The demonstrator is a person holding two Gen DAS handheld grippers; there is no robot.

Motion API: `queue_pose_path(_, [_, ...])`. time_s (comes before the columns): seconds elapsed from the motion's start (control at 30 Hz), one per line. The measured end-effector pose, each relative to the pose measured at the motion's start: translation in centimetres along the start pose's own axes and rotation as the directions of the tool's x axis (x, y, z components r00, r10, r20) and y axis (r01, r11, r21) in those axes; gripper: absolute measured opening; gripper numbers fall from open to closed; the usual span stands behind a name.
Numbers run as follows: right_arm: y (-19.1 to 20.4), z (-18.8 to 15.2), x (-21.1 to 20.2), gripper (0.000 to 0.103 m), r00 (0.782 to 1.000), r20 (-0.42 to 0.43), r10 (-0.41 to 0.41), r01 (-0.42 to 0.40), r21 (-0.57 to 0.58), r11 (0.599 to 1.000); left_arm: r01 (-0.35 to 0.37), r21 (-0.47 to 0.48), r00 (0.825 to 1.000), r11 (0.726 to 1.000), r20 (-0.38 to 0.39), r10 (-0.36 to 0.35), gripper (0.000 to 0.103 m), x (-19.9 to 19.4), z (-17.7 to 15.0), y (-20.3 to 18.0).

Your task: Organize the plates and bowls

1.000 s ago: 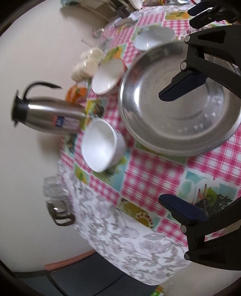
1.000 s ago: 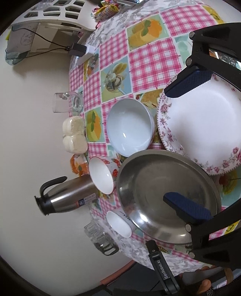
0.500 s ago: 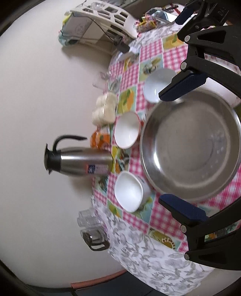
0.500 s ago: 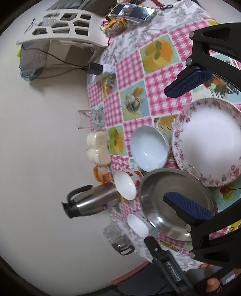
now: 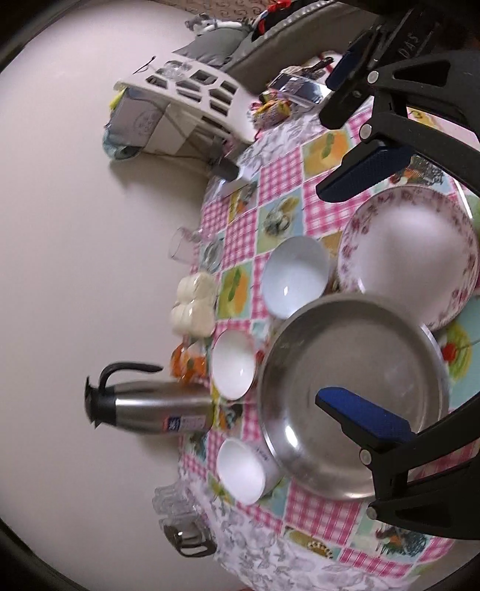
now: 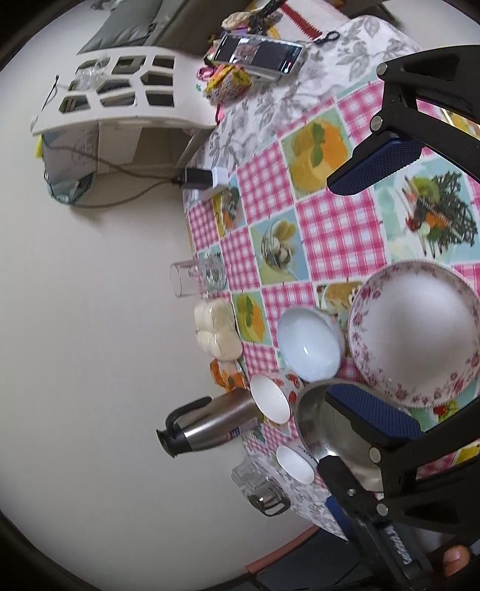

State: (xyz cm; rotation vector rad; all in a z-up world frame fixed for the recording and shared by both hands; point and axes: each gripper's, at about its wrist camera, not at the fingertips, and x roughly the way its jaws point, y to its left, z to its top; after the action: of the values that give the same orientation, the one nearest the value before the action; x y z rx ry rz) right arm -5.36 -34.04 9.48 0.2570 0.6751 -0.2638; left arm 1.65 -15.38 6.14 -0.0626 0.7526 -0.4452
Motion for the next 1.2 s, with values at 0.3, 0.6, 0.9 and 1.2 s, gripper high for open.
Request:
queue_pose_path(0.3, [-3.6,-0.5,-0.2,0.103,1.000,-0.014,-0.028,0.029,0.062,0.998,0.038,0.008,0.997,0.999,-0.068,-0.037,0.100,1.3,-2.2,-2.8])
queue_pose_path(0.6, [-5.1,-1.4,0.6,0.103,0.998,-0.053,-0.016,0.020,0.083,0.996,0.012,0.036,0.985,0.999,-0.171,-0.006,0.100,2.7,-4.5,-5.0])
queue_pose_path(0.9, [-5.5,-3.1,3.7,0.103,0.986,-0.167,-0.021,0.037,0.097,0.995,-0.006,-0.037,0.959,0.999,-0.285,-0.005,0.100,4.8,-6.3,-4.0])
queue_pose_path(1.2, [-5.0,-4.9,6.6,0.084,0.965,-0.263,0.026,0.004,0.111,0.994,-0.062,-0.097,0.945,0.993,-0.325,0.027,0.099,5.5,-6.8,-2.4])
